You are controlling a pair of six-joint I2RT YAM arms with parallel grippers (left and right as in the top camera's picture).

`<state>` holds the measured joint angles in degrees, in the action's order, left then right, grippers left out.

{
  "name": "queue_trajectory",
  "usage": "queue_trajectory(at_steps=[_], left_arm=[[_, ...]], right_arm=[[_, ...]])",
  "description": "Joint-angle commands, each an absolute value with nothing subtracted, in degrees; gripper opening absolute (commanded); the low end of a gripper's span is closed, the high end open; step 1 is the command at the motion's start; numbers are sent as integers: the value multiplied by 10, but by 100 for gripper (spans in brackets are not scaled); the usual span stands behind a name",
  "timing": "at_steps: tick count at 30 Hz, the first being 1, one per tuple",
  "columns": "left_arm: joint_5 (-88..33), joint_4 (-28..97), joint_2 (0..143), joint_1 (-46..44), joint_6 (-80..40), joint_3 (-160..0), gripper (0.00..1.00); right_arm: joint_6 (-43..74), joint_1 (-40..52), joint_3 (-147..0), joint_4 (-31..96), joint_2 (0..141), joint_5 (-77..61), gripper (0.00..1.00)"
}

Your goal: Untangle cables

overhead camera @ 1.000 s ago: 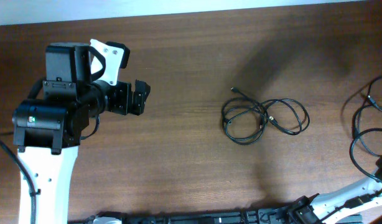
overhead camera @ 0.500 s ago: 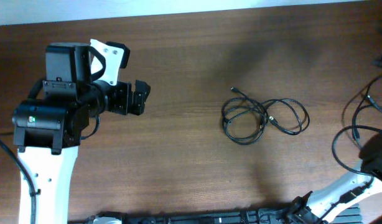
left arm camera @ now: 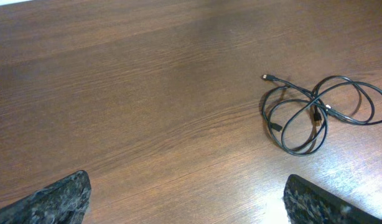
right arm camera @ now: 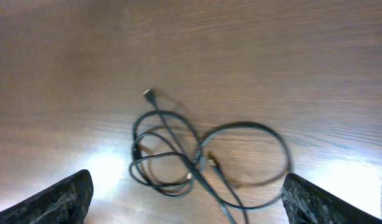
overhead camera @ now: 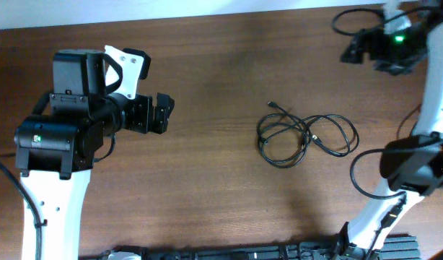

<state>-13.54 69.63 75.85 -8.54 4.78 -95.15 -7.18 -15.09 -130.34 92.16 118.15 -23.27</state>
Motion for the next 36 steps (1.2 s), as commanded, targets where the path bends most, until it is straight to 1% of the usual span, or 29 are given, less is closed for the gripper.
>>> queue_trajectory(at_steps=[1,5,12,16,21,25,27,33,36], left_arm=[[-142,696,756,-83,55,-955,99],[-142,696,756,-83,55,-955,99],[-142,696,756,-83,55,-955,99],[-142,696,756,-83,55,-955,99],[-142,696,756,-83,55,-955,99],[-142,696,756,-83,55,-955,99],[-142,696,756,-83,55,-955,99],[-142,696,756,-83,55,-955,99],[-142,696,756,-83,55,-955,99]], right_arm=[[-16,-97,-1301,920,1214,-226,96],[93,-52,-1278,913,1232,-151,96],[248,50,-1167,850,1233,-17,96],[305,90,-1083,790,1233,1,96],[320,122,-1015,743,1233,1,94],[336,132,-1006,748,1233,1,87],[359,132,-1006,752,1233,1,87],[361,132,-1006,743,1233,16,87],[383,132,-1007,759,1232,16,87]])
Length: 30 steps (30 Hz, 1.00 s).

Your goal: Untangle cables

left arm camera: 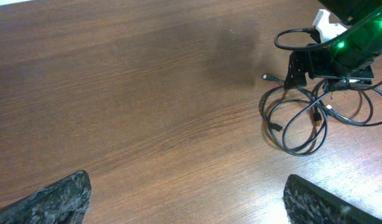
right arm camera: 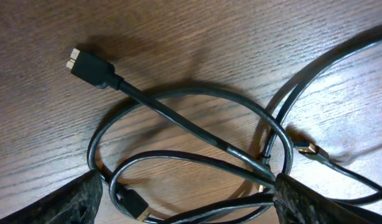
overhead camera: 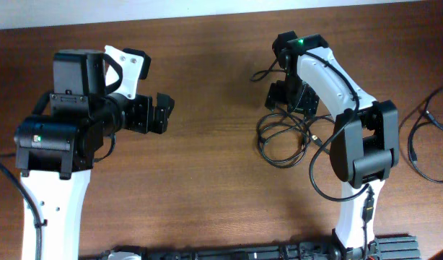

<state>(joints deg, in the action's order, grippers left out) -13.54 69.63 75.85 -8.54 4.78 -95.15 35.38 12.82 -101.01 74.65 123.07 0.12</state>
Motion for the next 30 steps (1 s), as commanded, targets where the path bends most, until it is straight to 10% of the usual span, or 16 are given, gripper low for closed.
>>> queue_trajectory(at_steps=[1,30], left_arm=[[-142,696,756,-83,55,-955,99],[-142,696,756,-83,55,-955,99]], right_arm=[[398,132,-1010,770,1232,16,88],[454,240,-1058,794,1231,20,99]])
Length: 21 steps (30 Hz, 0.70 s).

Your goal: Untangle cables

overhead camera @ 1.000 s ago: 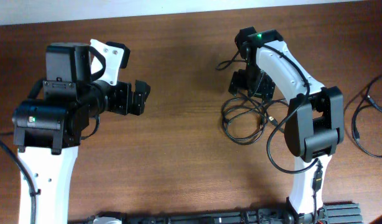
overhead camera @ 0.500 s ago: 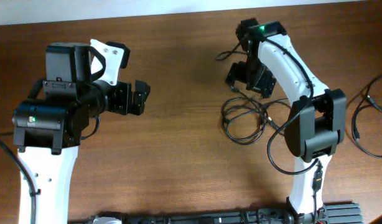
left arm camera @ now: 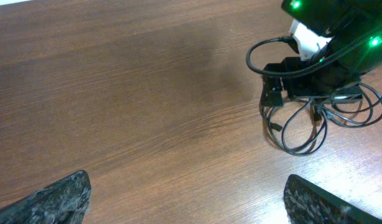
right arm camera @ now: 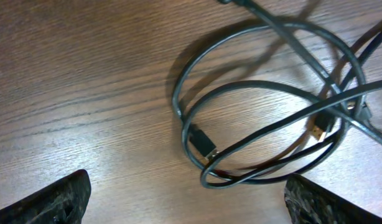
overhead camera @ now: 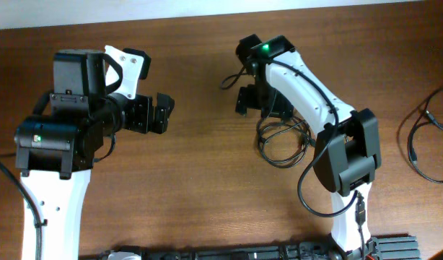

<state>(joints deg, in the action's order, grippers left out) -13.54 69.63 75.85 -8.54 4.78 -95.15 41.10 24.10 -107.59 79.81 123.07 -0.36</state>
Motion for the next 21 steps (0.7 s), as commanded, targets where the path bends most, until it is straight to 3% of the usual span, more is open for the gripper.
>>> queue_trajectory(at_steps=[1,11,18,21], left_arm=[[-142,696,756,-83,55,-955,99],[-142,696,756,-83,55,-955,99],[-142,696,756,-83,55,-955,99],[-142,696,756,-83,55,-955,99]], right_arm=[[460,239,-1051,792,1231,20,99],[473,240,-964,773,1231,20,99],[473,240,-888,684,1231,-24,100],[473,240,-871,646,1231,-37,86]])
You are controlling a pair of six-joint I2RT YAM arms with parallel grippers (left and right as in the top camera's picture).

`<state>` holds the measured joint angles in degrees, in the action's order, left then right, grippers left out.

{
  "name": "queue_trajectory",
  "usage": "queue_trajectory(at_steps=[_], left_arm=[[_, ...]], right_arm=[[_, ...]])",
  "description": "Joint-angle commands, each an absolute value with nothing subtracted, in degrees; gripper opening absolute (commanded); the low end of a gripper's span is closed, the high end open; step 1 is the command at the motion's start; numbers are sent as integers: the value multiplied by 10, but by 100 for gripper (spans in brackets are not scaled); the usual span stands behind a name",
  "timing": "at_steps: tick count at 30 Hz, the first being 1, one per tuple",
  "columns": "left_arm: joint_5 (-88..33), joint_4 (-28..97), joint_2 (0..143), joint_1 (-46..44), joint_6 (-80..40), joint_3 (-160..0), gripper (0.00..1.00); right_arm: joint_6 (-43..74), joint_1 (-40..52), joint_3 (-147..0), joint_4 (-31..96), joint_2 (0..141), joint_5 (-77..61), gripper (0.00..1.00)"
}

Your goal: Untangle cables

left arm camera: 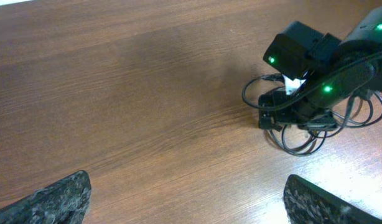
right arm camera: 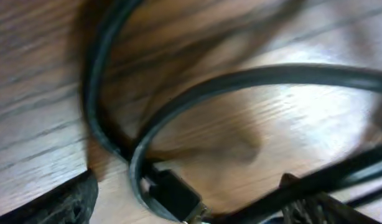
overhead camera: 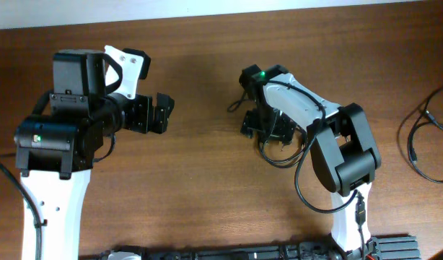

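Note:
A tangle of black cables (overhead camera: pixel 285 153) lies on the wooden table (overhead camera: pixel 207 180) right of centre; it also shows in the left wrist view (left arm camera: pixel 301 138). My right gripper (overhead camera: pixel 263 128) is low over the tangle's left loop. Up close it is open (right arm camera: pixel 188 208), its fingertips (right arm camera: pixel 60 200) wide apart. A black plug (right arm camera: pixel 175 194) and curved cable strands (right arm camera: pixel 253 78) lie between them on the wood. My left gripper (overhead camera: pixel 164 112) hovers open over the table's left half (left arm camera: pixel 188 205), nothing between its fingers.
Another black cable (overhead camera: pixel 422 141) hangs at the table's right edge. A dark ribbed bar (overhead camera: pixel 279 253) runs along the front edge. The right arm (left arm camera: pixel 315 81) covers the tangle's upper part in the left wrist view.
My right gripper has moved from above the tangle's upper left down close over its left loop, so the plug and strands now fill its view. The left arm has not moved.
My right gripper was first high over the far right corner. Then it stood over the tangle's top by the free plug, then over the left loops, and now sits low at a plug there. It stayed open throughout; the left arm stayed still.

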<state>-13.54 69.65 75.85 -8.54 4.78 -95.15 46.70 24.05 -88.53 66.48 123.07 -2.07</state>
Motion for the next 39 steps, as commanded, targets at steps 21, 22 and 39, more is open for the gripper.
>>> queue_trajectory(at_steps=[21,22,39], left_arm=[[-142,696,756,-83,55,-955,99],[-142,696,756,-83,55,-955,99],[-142,696,756,-83,55,-955,99]], right_arm=[[473,216,-893,639,1220,-5,60],[473,213,-897,636,1217,-6,57],[470,213,-911,624,1202,3,20]])
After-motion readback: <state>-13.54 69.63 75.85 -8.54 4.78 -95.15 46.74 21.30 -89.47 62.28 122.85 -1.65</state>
